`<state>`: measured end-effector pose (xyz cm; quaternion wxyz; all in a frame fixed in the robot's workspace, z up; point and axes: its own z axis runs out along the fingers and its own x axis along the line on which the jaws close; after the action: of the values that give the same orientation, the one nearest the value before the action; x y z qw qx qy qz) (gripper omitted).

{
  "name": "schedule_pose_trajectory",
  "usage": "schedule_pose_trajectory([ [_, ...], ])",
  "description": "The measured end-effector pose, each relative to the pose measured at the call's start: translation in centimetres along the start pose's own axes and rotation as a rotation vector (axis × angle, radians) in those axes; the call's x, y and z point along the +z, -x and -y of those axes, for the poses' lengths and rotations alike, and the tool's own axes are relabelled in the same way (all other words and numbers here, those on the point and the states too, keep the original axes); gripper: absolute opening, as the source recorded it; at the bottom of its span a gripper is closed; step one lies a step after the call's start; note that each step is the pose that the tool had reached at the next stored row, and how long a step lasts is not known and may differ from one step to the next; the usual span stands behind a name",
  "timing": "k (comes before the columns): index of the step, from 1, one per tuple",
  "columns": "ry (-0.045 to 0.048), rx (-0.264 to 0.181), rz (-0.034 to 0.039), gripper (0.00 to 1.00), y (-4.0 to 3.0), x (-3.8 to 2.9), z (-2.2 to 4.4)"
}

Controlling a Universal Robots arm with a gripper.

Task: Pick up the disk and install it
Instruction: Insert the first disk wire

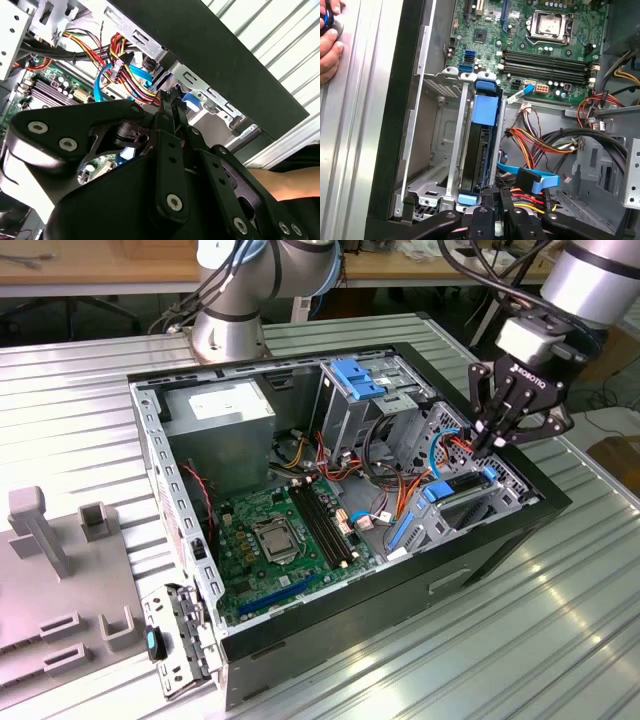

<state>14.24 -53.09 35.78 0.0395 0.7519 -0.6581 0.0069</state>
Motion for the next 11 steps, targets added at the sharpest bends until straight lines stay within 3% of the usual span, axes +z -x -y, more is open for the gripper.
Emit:
schedule_pose_trajectory([
  [5,0.0029,0.046,0.0022,0.17,0.0,0.22,-0.05],
  [8,0.0009,0.047,0.0021,0.17,-0.01,0.29,-0.68],
  [11,-0.0143,0.048,0.0005,0.17,0.0,0.41,-1.47],
])
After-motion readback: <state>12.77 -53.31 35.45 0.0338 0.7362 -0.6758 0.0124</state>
